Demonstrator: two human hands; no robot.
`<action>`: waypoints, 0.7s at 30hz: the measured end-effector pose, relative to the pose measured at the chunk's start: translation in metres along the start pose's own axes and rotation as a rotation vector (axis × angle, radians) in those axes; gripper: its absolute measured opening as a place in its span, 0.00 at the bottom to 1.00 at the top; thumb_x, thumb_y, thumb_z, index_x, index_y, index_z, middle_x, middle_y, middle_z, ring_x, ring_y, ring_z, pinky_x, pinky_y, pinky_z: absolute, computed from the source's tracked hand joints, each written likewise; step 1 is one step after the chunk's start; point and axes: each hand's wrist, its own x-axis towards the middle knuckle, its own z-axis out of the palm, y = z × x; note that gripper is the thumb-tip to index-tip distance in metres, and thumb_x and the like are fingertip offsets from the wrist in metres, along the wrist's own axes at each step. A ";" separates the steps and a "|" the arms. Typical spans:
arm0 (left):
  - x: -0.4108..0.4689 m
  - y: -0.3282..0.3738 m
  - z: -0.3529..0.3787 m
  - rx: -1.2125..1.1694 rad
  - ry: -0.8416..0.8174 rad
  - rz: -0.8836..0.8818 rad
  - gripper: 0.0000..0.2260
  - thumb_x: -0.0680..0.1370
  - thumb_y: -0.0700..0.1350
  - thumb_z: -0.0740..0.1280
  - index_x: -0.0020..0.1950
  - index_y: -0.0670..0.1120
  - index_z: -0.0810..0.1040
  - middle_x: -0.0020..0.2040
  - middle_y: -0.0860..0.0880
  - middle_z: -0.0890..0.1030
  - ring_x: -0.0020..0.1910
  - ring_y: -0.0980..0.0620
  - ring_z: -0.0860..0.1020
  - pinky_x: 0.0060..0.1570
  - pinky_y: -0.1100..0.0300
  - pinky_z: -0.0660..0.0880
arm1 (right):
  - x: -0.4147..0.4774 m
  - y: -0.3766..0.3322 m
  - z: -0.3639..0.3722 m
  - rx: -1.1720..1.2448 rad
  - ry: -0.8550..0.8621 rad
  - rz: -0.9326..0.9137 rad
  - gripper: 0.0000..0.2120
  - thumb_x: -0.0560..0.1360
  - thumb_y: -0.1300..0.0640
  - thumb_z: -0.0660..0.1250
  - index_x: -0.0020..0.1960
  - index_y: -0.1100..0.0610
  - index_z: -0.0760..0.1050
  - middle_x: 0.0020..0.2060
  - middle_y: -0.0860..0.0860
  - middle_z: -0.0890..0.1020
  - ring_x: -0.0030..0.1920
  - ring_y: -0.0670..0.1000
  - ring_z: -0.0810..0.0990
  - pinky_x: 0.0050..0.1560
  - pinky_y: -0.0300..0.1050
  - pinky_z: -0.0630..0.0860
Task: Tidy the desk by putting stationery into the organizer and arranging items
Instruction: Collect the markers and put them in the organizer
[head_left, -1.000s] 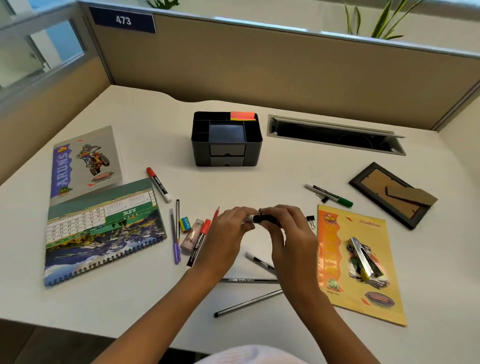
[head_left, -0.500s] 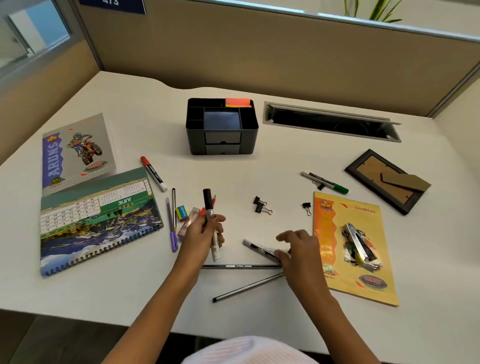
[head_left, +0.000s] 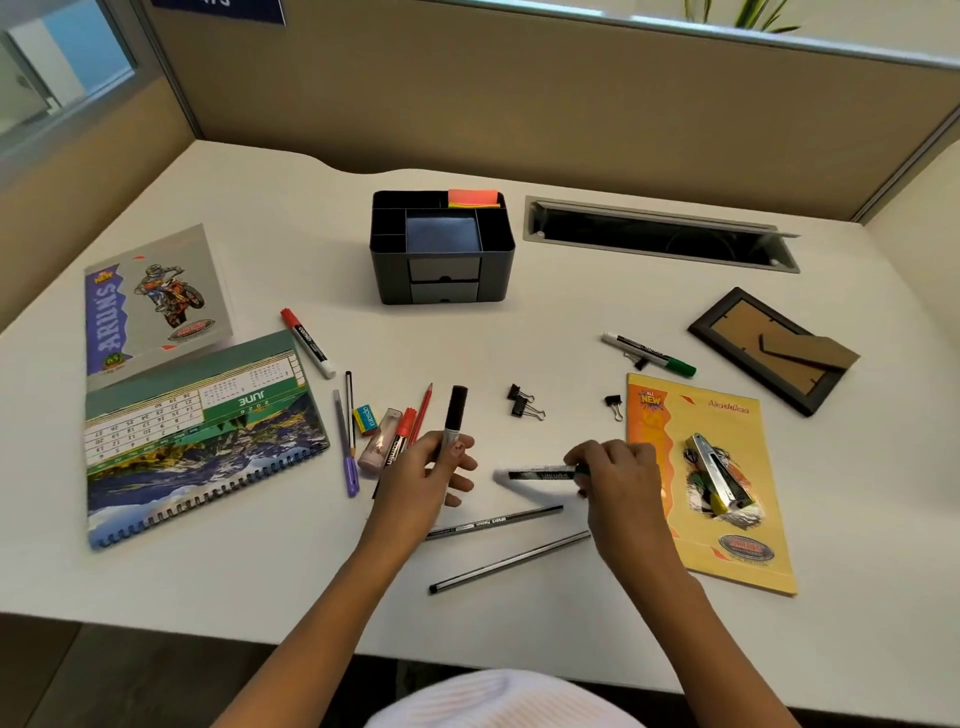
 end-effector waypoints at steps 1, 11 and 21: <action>-0.001 0.001 0.001 0.037 -0.004 0.023 0.09 0.80 0.48 0.59 0.54 0.48 0.77 0.45 0.50 0.81 0.40 0.53 0.81 0.39 0.59 0.78 | 0.003 -0.004 -0.008 0.087 0.018 0.015 0.16 0.64 0.75 0.73 0.46 0.59 0.79 0.39 0.55 0.80 0.42 0.57 0.75 0.37 0.43 0.66; -0.009 0.019 0.009 0.125 -0.104 0.143 0.11 0.78 0.58 0.59 0.53 0.56 0.76 0.46 0.55 0.83 0.44 0.57 0.80 0.37 0.65 0.74 | 0.023 -0.057 -0.055 0.573 0.055 -0.029 0.11 0.74 0.67 0.68 0.55 0.58 0.77 0.40 0.50 0.80 0.36 0.39 0.74 0.41 0.27 0.69; -0.015 0.025 -0.011 -0.181 -0.085 -0.087 0.10 0.80 0.48 0.58 0.53 0.49 0.77 0.44 0.49 0.81 0.36 0.54 0.80 0.43 0.54 0.80 | 0.050 -0.088 -0.022 0.732 0.020 -0.021 0.12 0.75 0.60 0.69 0.58 0.55 0.75 0.46 0.48 0.81 0.40 0.45 0.79 0.41 0.35 0.77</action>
